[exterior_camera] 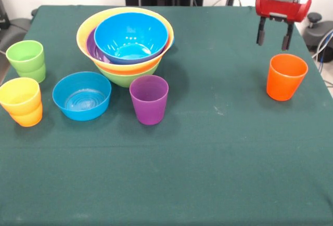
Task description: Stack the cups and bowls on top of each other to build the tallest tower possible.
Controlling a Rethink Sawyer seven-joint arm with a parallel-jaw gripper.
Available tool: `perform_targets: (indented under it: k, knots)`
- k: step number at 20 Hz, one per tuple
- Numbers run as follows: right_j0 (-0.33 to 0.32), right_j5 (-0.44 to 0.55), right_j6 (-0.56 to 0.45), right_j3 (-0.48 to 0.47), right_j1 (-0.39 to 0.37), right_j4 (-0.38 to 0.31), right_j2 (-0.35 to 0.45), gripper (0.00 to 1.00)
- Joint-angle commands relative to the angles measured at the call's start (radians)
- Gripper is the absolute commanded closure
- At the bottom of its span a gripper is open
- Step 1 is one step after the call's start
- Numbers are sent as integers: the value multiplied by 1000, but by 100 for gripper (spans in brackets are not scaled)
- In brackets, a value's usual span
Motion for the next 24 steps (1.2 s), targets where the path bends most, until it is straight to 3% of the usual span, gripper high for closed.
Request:
perform_targets:
  k: [1, 10, 24]
  knots:
    - [-39, 150, 15, 8, -29, -17, 119, 0]
    - [-49, 172, 28, 4, -41, -14, 127, 0]
    - [-16, 104, 34, -153, 109, -21, 68, 0]
